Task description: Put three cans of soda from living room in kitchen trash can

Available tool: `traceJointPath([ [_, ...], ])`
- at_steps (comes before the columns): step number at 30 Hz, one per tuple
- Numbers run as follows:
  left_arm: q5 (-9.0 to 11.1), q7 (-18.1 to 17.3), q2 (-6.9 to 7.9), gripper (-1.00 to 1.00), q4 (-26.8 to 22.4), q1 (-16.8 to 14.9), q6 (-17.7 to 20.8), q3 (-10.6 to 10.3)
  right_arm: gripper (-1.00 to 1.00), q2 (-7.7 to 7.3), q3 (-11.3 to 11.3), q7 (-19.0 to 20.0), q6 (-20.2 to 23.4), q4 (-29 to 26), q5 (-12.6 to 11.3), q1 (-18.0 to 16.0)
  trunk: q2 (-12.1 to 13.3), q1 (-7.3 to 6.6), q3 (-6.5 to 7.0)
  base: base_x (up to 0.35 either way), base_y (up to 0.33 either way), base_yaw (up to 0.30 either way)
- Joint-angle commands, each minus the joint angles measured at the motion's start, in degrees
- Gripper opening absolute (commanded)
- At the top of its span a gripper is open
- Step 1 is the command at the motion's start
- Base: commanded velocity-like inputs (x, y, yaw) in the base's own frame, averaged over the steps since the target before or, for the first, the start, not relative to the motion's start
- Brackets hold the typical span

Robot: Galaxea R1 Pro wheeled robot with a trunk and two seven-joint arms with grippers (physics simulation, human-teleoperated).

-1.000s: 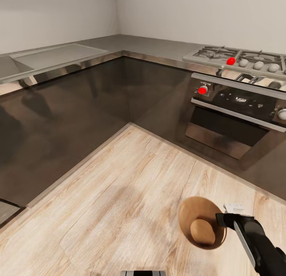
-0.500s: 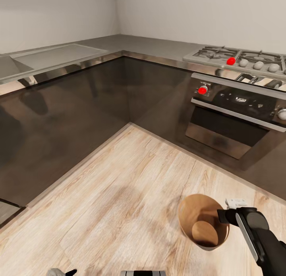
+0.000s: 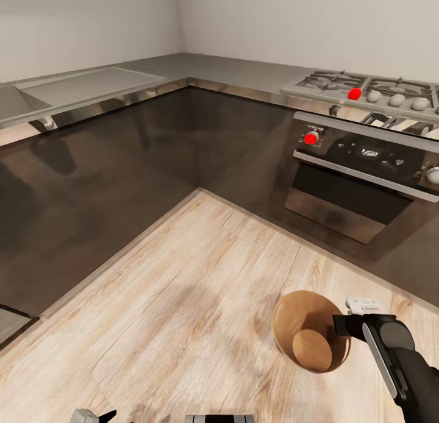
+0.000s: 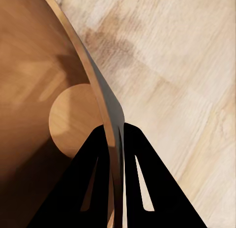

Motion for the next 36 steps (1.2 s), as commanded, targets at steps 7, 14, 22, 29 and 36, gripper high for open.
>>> traceJointPath([
  [7, -0.01, 0.01, 0.00, 1.00, 0.06, 0.00, -0.01, 0.00, -1.00, 0.01, -0.02, 0.26, -0.06, -0.02, -0.54, -0.01, 0.00, 0.00, 0.00, 0.000, 0.000, 0.000],
  [14, -0.06, 0.01, 0.06, 1.00, 0.11, 0.00, -0.01, 0.08, -1.00, 0.01, -0.02, 0.28, -0.06, -0.02, -0.53, -0.01, 0.00, 0.00, 0.00, 0.000, 0.000, 0.000],
  [22, -0.09, -0.05, 0.04, 1.00, 0.16, 0.00, -0.01, 0.07, -1.00, 0.01, -0.02, 0.30, -0.03, -0.02, -0.55, -0.01, 0.00, 0.00, 0.07, 0.000, 0.000, 0.000],
  [29, -0.09, -0.08, 0.08, 1.00, 0.16, 0.00, -0.01, 0.05, -1.00, 0.01, -0.02, 0.30, -0.07, -0.02, -0.59, -0.01, 0.00, 0.00, 0.68, 0.000, 0.000, 0.000],
  [36, -0.08, -0.08, 0.08, 1.00, 0.15, 0.00, -0.01, 0.05, -1.00, 0.01, -0.02, 0.30, -0.07, -0.02, -0.59, -0.01, 0.00, 0.00, 1.34, 0.000, 0.000, 0.000],
])
